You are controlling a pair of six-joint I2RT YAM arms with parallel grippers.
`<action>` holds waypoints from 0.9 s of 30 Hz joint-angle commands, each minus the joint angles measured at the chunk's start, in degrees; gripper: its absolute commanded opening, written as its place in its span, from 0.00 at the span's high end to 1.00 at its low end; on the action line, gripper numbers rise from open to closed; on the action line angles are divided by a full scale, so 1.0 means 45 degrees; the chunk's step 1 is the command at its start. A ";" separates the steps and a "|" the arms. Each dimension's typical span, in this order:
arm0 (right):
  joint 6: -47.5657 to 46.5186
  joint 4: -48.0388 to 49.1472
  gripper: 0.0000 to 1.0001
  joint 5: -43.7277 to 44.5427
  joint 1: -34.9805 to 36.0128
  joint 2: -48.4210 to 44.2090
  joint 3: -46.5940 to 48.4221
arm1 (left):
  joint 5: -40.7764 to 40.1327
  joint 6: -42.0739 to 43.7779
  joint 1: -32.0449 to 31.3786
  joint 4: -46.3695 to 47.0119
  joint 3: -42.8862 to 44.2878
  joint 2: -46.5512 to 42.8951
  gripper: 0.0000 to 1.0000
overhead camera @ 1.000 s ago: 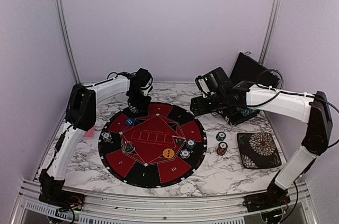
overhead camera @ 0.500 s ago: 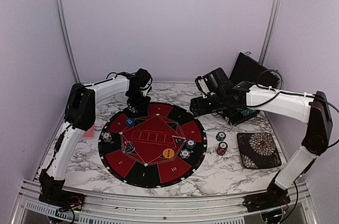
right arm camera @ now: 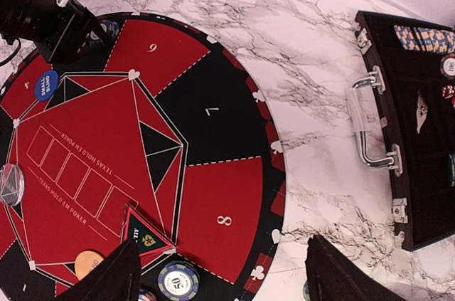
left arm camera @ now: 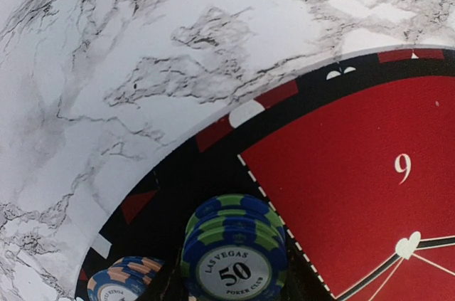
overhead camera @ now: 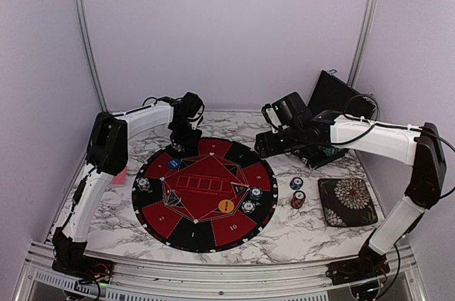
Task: Distribute texas hold em gaming equipment
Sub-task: Move the poker chips pile to the small blind area.
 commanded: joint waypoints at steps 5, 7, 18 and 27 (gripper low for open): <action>0.0143 0.0186 0.23 0.0015 -0.0107 -0.0241 0.0030 | -0.0425 0.0055 0.0044 -0.0764 0.0144 -0.0228 0.55; 0.0138 0.0181 0.23 0.0017 -0.0098 -0.0240 0.0050 | -0.0410 0.0082 0.0045 -0.0782 0.0276 -0.0165 0.53; 0.0153 0.0108 0.23 0.0048 -0.0102 -0.0208 0.0092 | -0.0144 0.0383 0.0045 -0.0783 0.0831 0.0271 0.48; 0.0204 0.0067 0.23 0.0007 -0.0095 -0.0156 0.0160 | -0.0540 0.0314 0.0079 -0.0730 0.1497 0.0682 0.45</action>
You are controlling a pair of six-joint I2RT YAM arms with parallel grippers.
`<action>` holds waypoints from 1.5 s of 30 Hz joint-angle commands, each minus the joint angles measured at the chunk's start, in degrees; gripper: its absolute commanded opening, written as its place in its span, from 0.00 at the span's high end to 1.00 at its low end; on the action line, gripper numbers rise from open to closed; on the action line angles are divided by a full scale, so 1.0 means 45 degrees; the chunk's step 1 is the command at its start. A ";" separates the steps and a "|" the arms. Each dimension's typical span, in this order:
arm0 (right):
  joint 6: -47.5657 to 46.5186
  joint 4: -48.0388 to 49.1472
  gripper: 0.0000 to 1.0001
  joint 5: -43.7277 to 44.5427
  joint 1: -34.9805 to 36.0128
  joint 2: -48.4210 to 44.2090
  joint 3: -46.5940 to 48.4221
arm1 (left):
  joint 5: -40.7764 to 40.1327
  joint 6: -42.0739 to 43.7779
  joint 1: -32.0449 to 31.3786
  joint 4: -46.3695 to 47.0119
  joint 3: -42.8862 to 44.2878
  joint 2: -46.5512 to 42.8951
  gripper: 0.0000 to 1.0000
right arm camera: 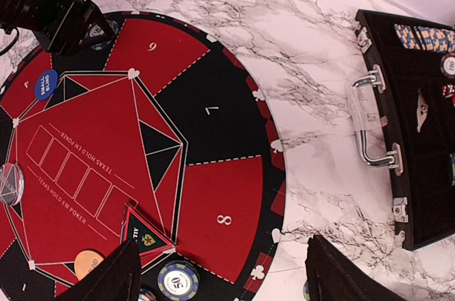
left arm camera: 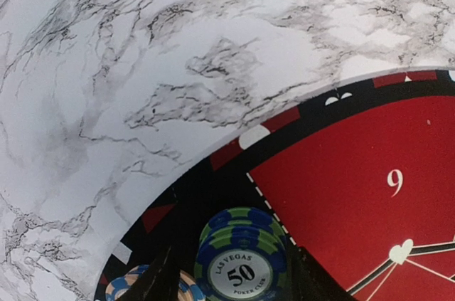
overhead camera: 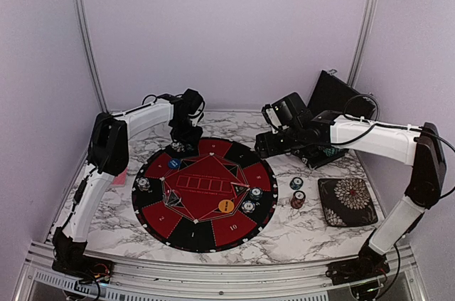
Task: Distribute texas hold em gaming equipment
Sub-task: Move the poker chips pile to the small blind area, then pick up the pile of poker chips from the center of the board.
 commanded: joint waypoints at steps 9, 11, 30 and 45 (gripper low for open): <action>0.0198 -0.0024 0.23 0.0207 -0.0087 -0.0008 0.0320 | 0.0186 0.0231 0.0081 0.0189 0.1194 0.0231 0.34; 0.0222 -0.0105 0.23 0.0322 -0.0088 0.0046 0.0394 | 0.0305 0.0212 0.0079 0.0356 0.1152 -0.0030 0.28; 0.1033 -0.1616 0.22 0.0513 -0.1463 -0.0350 -0.1220 | 0.1756 -0.1424 0.0059 0.1959 -0.4162 -0.5555 0.01; 0.1245 -0.0827 0.22 -0.0037 -0.2660 0.0205 -0.2916 | 0.2477 -0.1829 0.0060 0.2260 -0.8620 -0.9409 0.01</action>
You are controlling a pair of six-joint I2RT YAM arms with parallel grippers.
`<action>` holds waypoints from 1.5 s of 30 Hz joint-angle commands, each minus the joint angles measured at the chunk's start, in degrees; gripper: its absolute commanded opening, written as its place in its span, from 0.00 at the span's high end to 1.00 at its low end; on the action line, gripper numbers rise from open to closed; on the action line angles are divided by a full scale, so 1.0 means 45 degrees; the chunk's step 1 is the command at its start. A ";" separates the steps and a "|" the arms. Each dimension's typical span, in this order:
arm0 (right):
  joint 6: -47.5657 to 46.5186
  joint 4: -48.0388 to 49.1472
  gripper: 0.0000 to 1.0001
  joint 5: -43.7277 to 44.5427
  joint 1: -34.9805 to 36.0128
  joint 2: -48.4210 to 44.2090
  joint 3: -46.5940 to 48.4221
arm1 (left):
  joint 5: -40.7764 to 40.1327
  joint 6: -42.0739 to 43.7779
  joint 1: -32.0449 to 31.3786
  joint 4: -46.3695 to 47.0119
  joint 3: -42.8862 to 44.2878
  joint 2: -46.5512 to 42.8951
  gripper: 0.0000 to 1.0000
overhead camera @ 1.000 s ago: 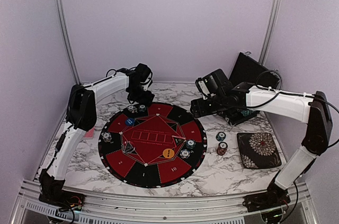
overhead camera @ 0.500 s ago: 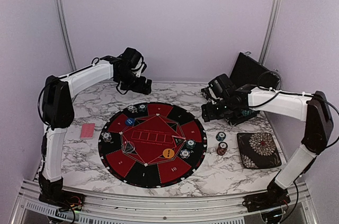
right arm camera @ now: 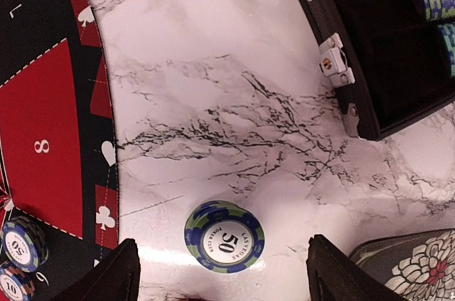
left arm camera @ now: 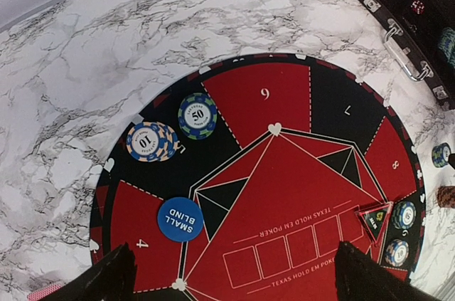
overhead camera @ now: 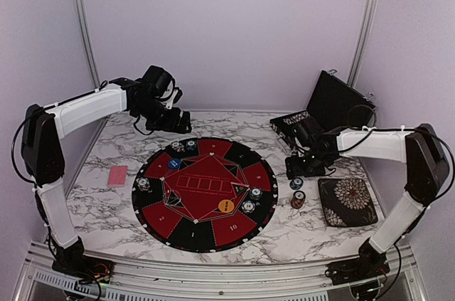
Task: Distribute texas hold em gaming equipment
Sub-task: Pick up the pile of poker chips from the center of the board.
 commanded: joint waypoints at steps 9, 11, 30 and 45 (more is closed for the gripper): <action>-0.0063 0.0746 0.22 -0.0608 -0.0584 0.0795 -0.0262 | 0.0381 0.0204 0.0024 0.0211 -0.0858 -0.0901 0.01; -0.0160 0.0775 0.22 -0.0707 -0.0574 0.1035 -0.0184 | 0.0387 0.0208 0.0026 0.0229 -0.0892 -0.0889 0.01; -0.0464 0.0705 0.36 -0.0904 -0.0593 0.1567 -0.0288 | 0.0420 0.0262 0.0026 0.0396 -0.1188 -0.0740 0.01; -0.0403 0.0495 0.49 -0.1082 -0.0463 0.1252 -0.0373 | 0.0450 0.0276 0.0008 0.0424 -0.1227 -0.0571 0.01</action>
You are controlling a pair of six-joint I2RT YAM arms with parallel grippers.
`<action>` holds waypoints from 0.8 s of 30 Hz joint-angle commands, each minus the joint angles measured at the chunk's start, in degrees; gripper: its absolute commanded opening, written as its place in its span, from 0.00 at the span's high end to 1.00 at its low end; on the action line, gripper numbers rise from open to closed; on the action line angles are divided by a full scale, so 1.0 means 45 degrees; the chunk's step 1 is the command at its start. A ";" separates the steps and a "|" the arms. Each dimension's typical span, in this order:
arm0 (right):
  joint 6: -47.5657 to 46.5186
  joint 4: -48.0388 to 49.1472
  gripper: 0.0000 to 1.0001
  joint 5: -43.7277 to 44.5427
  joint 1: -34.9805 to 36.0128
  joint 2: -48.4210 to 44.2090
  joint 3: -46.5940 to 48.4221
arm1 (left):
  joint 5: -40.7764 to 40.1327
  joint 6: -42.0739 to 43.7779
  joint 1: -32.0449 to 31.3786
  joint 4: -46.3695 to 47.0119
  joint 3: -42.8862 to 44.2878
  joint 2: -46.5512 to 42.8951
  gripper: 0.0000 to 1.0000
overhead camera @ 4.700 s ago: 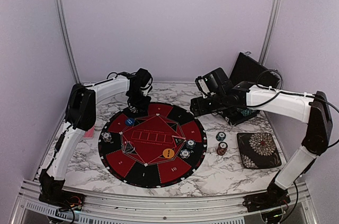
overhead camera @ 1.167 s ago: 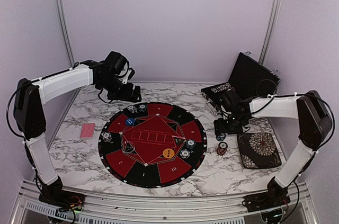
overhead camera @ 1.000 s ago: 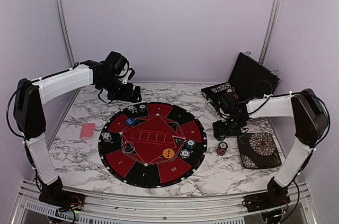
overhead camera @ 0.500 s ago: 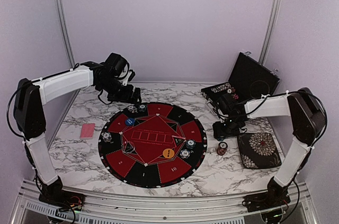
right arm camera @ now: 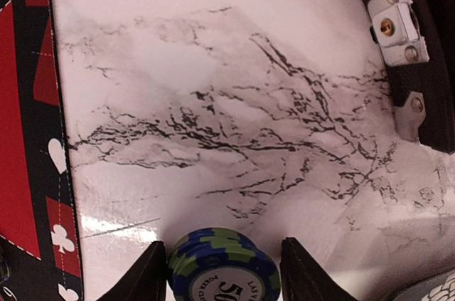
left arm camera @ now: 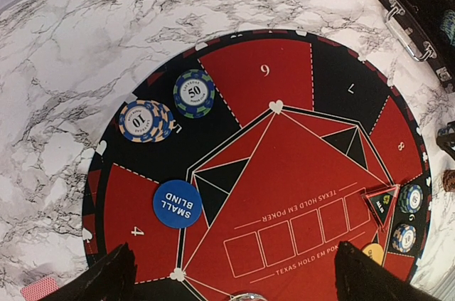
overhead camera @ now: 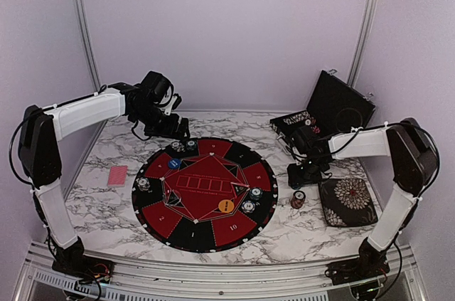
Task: Distribute texas hold em gaming equipment
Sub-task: Pick up the pile of poker chips from the center of the board.
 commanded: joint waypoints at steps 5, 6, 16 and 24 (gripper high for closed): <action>0.0157 -0.0439 0.51 -0.0140 0.0235 -0.0227 -0.0004 | 0.0124 0.0088 0.0026 0.0237 -0.0207 -0.0064 0.01; 0.0169 -0.0449 0.52 -0.0138 0.0261 -0.0223 -0.0013 | 0.0116 0.0087 0.0018 0.0243 -0.0207 -0.0073 0.01; 0.0382 -0.0529 0.60 -0.0062 0.0387 -0.0241 -0.0004 | 0.0140 0.0112 0.0026 0.0229 -0.0188 -0.0061 0.01; 0.0455 -0.0587 0.69 0.0058 0.0385 -0.0256 0.0159 | 0.0145 0.0087 0.0021 0.0234 -0.0227 -0.0069 0.01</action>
